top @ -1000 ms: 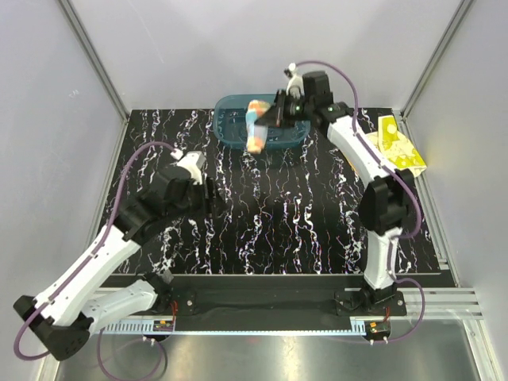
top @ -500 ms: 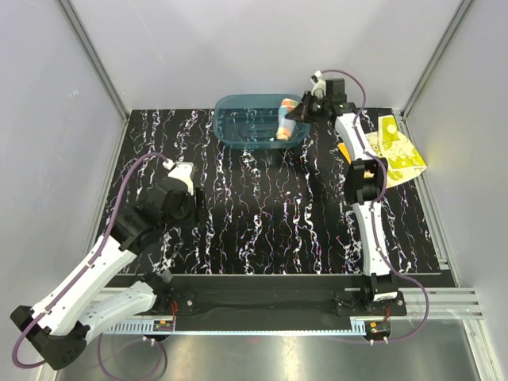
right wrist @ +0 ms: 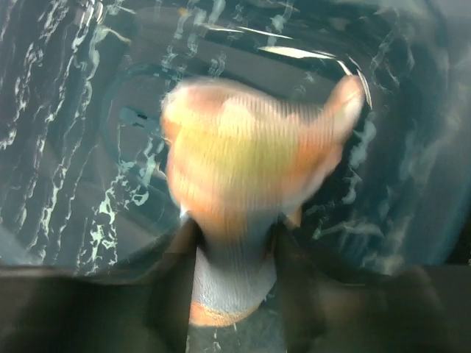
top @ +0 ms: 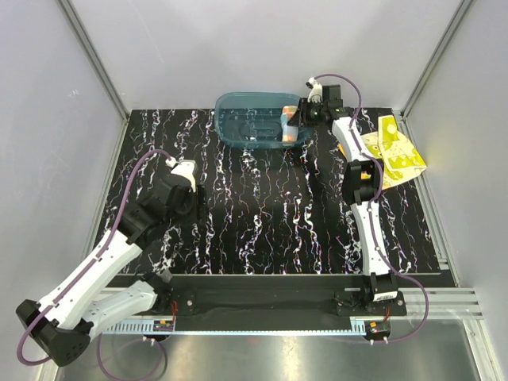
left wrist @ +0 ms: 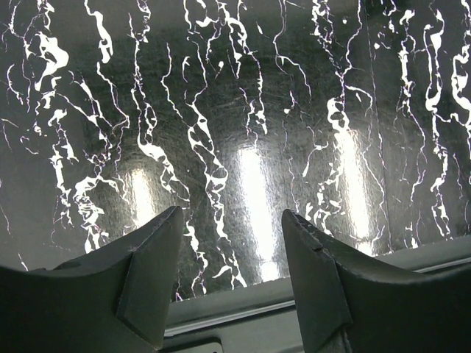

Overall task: Roll the towels
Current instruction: Place the rolled towel into the container, then move the towel to the center of the board

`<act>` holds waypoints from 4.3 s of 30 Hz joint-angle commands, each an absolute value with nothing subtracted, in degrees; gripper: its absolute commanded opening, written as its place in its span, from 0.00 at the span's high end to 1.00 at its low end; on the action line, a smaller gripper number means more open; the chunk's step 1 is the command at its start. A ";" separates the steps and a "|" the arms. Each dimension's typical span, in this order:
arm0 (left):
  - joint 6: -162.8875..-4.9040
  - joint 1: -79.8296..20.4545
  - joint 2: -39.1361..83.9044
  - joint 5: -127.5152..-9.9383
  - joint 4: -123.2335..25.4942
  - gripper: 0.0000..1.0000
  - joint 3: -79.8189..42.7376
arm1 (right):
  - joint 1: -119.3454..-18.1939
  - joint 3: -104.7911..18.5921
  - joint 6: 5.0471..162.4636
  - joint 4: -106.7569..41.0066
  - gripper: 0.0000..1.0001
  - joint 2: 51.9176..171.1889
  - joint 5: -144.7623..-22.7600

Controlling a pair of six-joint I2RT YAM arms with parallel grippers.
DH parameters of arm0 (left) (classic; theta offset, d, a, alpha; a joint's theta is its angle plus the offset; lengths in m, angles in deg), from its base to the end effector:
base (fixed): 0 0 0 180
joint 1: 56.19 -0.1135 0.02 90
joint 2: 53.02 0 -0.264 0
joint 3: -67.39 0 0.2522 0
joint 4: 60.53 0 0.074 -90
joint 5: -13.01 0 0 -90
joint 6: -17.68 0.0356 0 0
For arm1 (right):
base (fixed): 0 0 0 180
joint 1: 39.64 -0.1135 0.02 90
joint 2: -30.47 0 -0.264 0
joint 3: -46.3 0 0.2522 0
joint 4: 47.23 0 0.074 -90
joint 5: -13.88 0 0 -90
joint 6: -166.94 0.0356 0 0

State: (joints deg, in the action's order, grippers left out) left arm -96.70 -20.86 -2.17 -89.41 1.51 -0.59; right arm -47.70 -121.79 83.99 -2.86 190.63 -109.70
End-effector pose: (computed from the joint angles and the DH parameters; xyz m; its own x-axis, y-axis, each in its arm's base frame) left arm 0.1442 -0.0929 0.3157 -0.7064 0.0066 -0.7077 0.1634 0.9745 -0.1540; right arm 0.5928 0.1038 0.1763 -0.6521 0.0109 -0.7581 -0.4810 0.7670 0.4248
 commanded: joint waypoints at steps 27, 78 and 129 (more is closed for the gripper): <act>-94.38 -22.52 -5.30 -89.29 -2.73 0.39 1.86 | -46.76 -110.29 84.32 -5.52 0.14 169.43 -91.78; -93.50 -22.44 -9.60 -85.07 -4.49 0.38 2.65 | -31.47 -54.83 94.17 10.39 0.87 154.31 -78.22; -105.45 -23.14 10.23 -84.64 -9.22 0.37 5.99 | -86.14 -57.03 111.92 15.57 0.35 139.01 -80.86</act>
State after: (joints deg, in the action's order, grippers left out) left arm -102.80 -22.41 6.18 -86.09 -4.13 4.96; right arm -86.38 -58.23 114.26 10.63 139.70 -87.37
